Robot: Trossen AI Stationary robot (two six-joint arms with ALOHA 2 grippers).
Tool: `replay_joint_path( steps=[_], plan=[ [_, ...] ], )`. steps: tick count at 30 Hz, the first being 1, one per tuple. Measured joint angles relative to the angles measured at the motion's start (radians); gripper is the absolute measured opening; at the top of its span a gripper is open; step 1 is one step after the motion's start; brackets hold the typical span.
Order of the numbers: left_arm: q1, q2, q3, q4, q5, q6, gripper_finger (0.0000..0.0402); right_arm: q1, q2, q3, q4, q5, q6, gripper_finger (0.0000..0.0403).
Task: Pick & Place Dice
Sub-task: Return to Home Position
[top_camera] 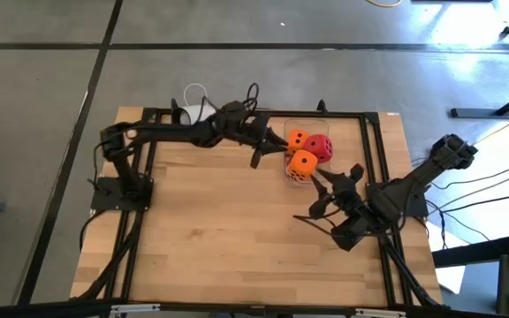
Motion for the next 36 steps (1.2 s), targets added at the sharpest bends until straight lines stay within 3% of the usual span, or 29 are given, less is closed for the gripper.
replay_joint_path(
  steps=[7,14,20,29,32,36],
  plan=[
    [-0.085,-0.189,-0.18,0.007,-0.225,0.096,0.0061,-0.003,-0.061,0.0,-0.034,0.03,-0.057,0.0121],
    [-0.139,-0.384,-0.403,0.063,-0.388,0.066,0.0056,-0.036,-0.07,0.0,-0.061,0.029,-0.128,0.0121],
    [-0.162,-0.572,-0.576,0.069,-0.505,0.024,0.0054,-0.097,-0.11,0.0,-0.065,-0.053,-0.178,0.0103],
    [-0.198,-0.839,-0.773,0.068,-0.56,-0.031,0.0054,-0.132,-0.26,0.0,-0.055,-0.096,-0.28,0.0013],
    [-0.209,-0.906,-0.814,0.047,-0.559,-0.054,0.0056,-0.132,-0.314,0.0,-0.026,-0.108,-0.345,0.0005],
    [-0.223,-0.965,-0.858,0.008,-0.559,-0.062,0.0055,-0.132,-0.367,-0.011,0.12,-0.212,-0.543,0.0008]
  ],
)
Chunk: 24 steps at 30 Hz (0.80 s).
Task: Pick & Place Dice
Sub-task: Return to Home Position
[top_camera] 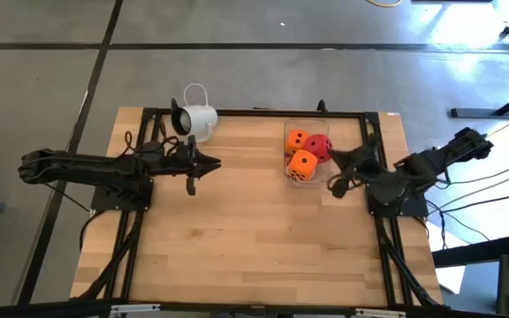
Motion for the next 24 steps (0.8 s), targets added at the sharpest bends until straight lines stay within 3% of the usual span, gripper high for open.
replay_joint_path(
  steps=[3,6,8,12,17,24],
  plan=[
    [-0.011,-0.026,-0.012,-0.025,-0.006,-0.011,0.0053,-0.002,-0.04,-0.057,0.255,-0.212,-0.287,0.0006],
    [-0.024,-0.039,-0.015,-0.043,-0.036,-0.009,0.0052,-0.033,-0.088,-0.168,0.626,-0.539,-0.603,0.0005],
    [-0.034,-0.048,-0.015,-0.053,-0.058,0.0,0.0052,-0.064,-0.118,-0.245,0.805,-0.625,-0.696,0.0005],
    [-0.047,-0.067,-0.015,-0.075,-0.073,0.024,0.0051,-0.151,-0.193,-0.402,0.885,-0.616,-0.683,0.0008],
    [-0.047,-0.088,-0.015,-0.106,-0.074,0.028,0.0052,-0.31,-0.292,-0.544,1.002,-0.979,-0.614,0.0007],
    [-0.047,-0.09,-0.014,-0.159,-0.076,0.033,0.005,-0.493,-0.37,-0.621,1.013,-1.208,-0.571,0.0007]
  ],
)
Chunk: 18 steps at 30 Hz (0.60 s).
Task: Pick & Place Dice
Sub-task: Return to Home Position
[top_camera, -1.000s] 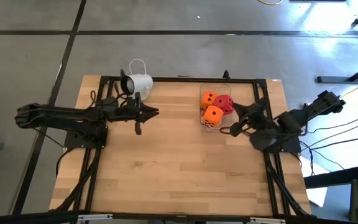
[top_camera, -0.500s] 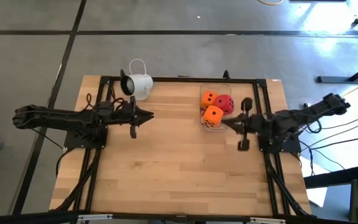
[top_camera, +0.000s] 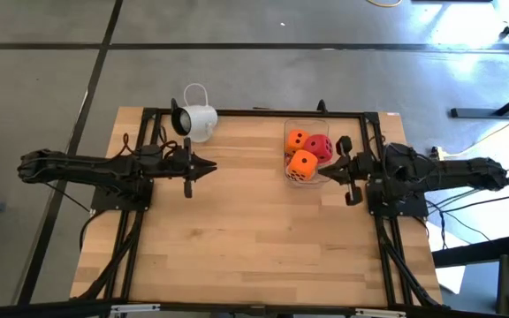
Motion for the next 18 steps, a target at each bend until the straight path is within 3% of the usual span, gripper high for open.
replay_joint_path(
  steps=[3,8,13,18],
  plan=[
    [0.002,-0.007,0.0,-0.014,-0.011,0.002,0.0049,-0.066,-0.018,-0.026,0.003,-0.098,0.019,0.0007],
    [0.01,-0.059,0.0,-0.094,-0.044,0.019,0.0049,-0.16,-0.048,-0.07,0.002,-0.132,0.042,0.0007],
    [0.008,-0.133,0.0,-0.148,-0.055,0.024,0.0047,-0.242,-0.083,-0.104,0.002,-0.244,0.046,0.0007],
    [0.008,-0.223,-0.028,-0.185,-0.056,0.019,0.0047,-0.309,-0.132,-0.157,0.002,-0.255,0.054,0.0007]
  ],
)
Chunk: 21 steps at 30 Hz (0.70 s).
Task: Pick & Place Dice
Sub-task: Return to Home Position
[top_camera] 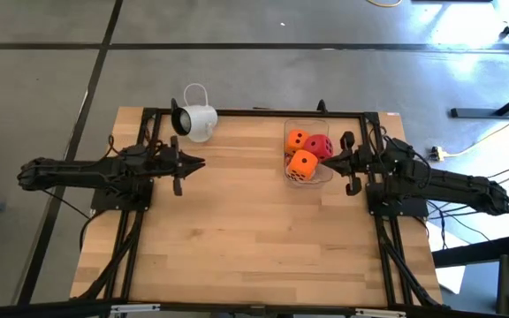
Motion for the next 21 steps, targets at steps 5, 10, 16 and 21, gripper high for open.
replay_joint_path(
  steps=[5,10,16,21],
  plan=[
    [0.0,-0.112,-0.098,0.015,-0.009,-0.034,0.0047,-0.036,-0.021,-0.046,0.005,-0.019,0.024,0.0007],
    [0.0,-0.202,-0.178,0.02,-0.019,-0.08,0.0047,-0.044,-0.023,-0.061,0.014,-0.019,0.047,0.0007],
    [0.0,-0.239,-0.208,0.008,-0.017,-0.088,0.0047,-0.044,-0.023,-0.082,0.027,-0.046,0.048,0.0007],
    [0.0,-0.238,-0.22,0.004,-0.016,-0.081,0.0047,-0.044,-0.023,-0.16,0.135,-0.045,0.048,0.0007]
  ],
)
